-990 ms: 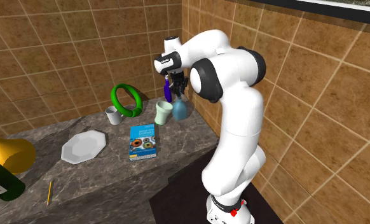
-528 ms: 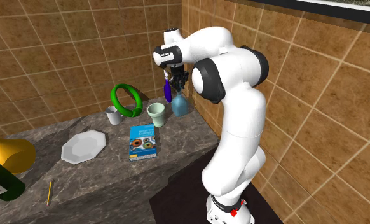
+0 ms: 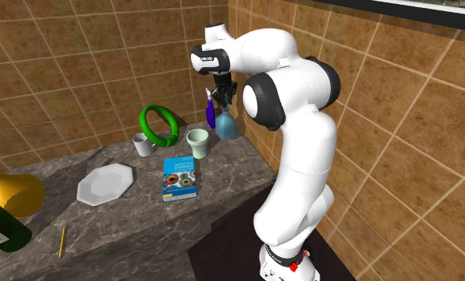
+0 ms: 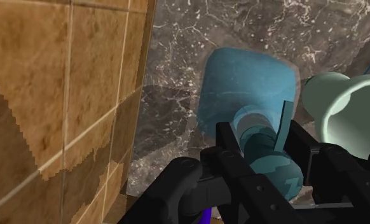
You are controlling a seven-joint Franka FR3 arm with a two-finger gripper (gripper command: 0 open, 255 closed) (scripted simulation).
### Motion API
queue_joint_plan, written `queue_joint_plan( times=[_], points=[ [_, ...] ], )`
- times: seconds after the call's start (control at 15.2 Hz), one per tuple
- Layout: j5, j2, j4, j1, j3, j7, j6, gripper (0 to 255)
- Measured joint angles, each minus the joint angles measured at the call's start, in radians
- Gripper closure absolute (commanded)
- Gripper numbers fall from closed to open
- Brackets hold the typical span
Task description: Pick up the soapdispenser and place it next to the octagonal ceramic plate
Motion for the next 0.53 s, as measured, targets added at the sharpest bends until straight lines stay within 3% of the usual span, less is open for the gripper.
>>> queue_joint_plan(
  times=[0.53],
  points=[
    [0.003, 0.001, 0.108, 0.002, 0.001, -0.01, -0.106, 255]
  ],
)
